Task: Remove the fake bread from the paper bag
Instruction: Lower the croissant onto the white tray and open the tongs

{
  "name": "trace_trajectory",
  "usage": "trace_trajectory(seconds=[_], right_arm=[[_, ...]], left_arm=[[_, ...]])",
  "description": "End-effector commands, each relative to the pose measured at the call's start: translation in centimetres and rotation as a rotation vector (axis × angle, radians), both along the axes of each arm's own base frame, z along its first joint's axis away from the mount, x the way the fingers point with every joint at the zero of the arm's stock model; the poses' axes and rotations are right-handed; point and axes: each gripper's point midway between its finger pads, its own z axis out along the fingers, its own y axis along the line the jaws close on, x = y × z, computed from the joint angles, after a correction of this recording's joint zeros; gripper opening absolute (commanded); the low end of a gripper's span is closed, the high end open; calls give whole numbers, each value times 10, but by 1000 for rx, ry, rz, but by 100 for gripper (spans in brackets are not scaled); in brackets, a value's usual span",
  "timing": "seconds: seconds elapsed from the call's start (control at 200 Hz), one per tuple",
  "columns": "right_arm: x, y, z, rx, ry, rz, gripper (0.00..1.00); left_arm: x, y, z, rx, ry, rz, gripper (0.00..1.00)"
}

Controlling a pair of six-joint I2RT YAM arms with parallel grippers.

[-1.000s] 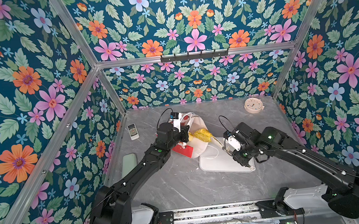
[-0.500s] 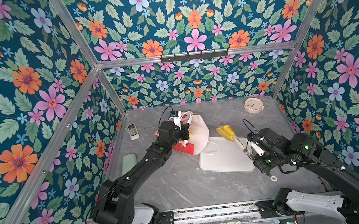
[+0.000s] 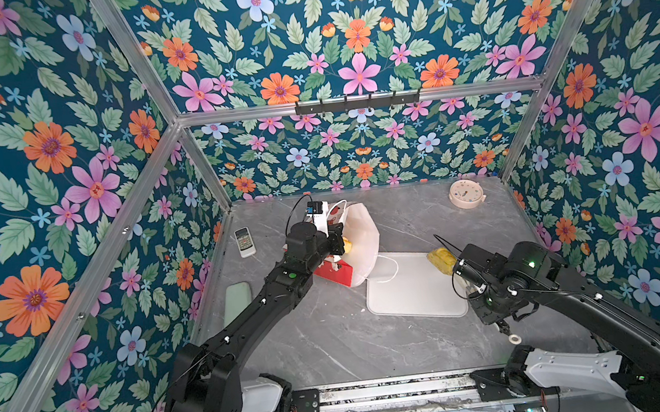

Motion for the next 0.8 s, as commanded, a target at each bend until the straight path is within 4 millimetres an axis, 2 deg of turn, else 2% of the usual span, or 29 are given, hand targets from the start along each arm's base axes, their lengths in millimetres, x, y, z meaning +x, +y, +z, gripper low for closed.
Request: trace_trajectory(seconds=[0.0, 0.115, 0.27, 0.415, 0.655, 0.795], right_arm=[[3, -1, -6, -42, -9, -32, 0], [3, 0, -15, -123, 0, -22, 0], [7, 16, -23, -192, -9, 25, 0], [11, 22, -35, -263, -5, 46, 0], [8, 61, -54, -174, -1, 76, 1], [5, 74, -68, -206, 11, 99, 5]], left_arm=[[0, 0, 10, -7, -44, -4, 0], [-1, 0, 8, -7, -42, -10, 0], [-4, 0, 7, -11, -44, -16, 0], [-6, 2, 8, -17, -51, -15, 0], [-10, 6, 8, -19, -53, -12, 0], [-10, 6, 8, -22, -55, -11, 0]])
